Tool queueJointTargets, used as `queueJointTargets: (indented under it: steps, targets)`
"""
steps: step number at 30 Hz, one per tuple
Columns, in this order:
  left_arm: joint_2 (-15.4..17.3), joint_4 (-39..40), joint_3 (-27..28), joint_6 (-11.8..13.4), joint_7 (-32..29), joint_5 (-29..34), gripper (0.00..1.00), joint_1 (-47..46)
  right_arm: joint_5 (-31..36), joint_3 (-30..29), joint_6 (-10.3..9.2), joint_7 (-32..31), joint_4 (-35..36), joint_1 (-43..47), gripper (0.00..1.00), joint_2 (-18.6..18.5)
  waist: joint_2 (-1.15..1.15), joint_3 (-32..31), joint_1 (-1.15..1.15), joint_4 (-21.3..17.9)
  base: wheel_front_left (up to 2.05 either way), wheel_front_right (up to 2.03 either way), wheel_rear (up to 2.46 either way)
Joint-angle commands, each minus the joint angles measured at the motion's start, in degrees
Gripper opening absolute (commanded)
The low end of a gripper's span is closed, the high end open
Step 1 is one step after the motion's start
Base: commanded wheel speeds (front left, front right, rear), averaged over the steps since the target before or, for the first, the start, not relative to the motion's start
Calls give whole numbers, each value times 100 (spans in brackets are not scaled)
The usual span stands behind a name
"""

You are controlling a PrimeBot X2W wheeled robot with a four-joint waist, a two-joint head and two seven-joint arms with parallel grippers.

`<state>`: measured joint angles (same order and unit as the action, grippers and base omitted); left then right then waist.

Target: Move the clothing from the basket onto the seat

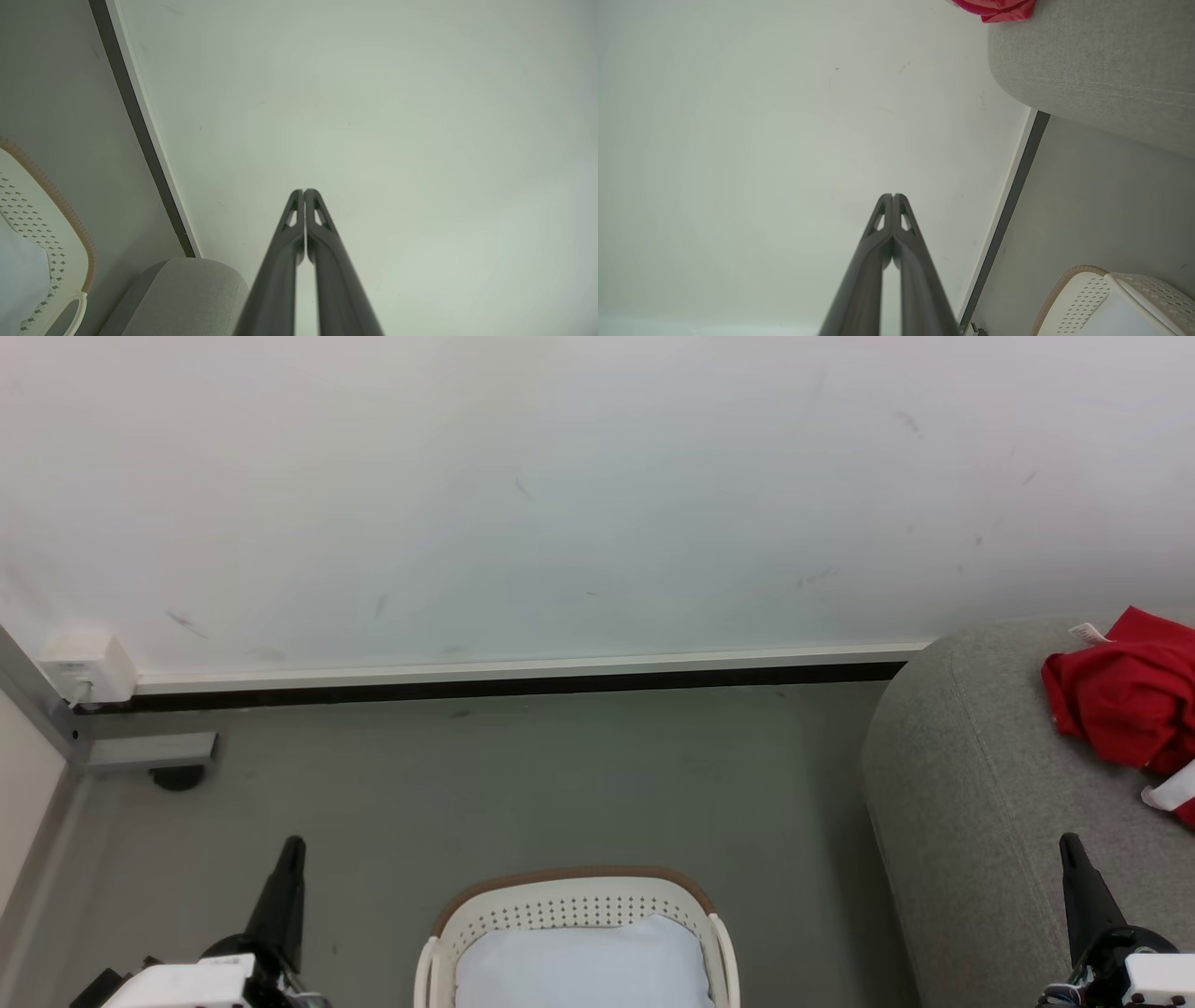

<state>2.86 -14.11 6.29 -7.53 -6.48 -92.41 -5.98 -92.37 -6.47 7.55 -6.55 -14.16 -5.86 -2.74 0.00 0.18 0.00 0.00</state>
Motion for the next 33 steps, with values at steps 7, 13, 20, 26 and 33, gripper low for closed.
queueJointTargets:
  steps: [7, 13, 20, 26, 33]
  targets:
    - [32, 16, 23, 8, -8, -23, 0, -52, -5, -21, -12, -19, 25, -75, 0, -32, 0, 0, 0, 0, 0, 0, 0]
    - [30, 16, 24, 8, -9, -21, 0, -52, -4, -22, -12, -20, 25, -75, 0, -31, 0, 0, 0, 0, 0, 0, 0]
    - [28, 16, 27, 8, -12, -17, 0, -52, -4, -22, -12, -20, 25, -75, 0, -31, 0, 0, 0, 0, 0, 0, 0]
    - [26, 16, 28, 8, -14, -15, 0, -53, -3, -23, -12, -21, 25, -75, 0, -31, 0, 0, 0, 0, 0, 0, 0]
    - [25, 16, 29, 8, -16, -13, 0, -53, -3, -23, -12, -20, 25, -75, 0, -30, 0, 0, 0, 0, 0, 0, 0]
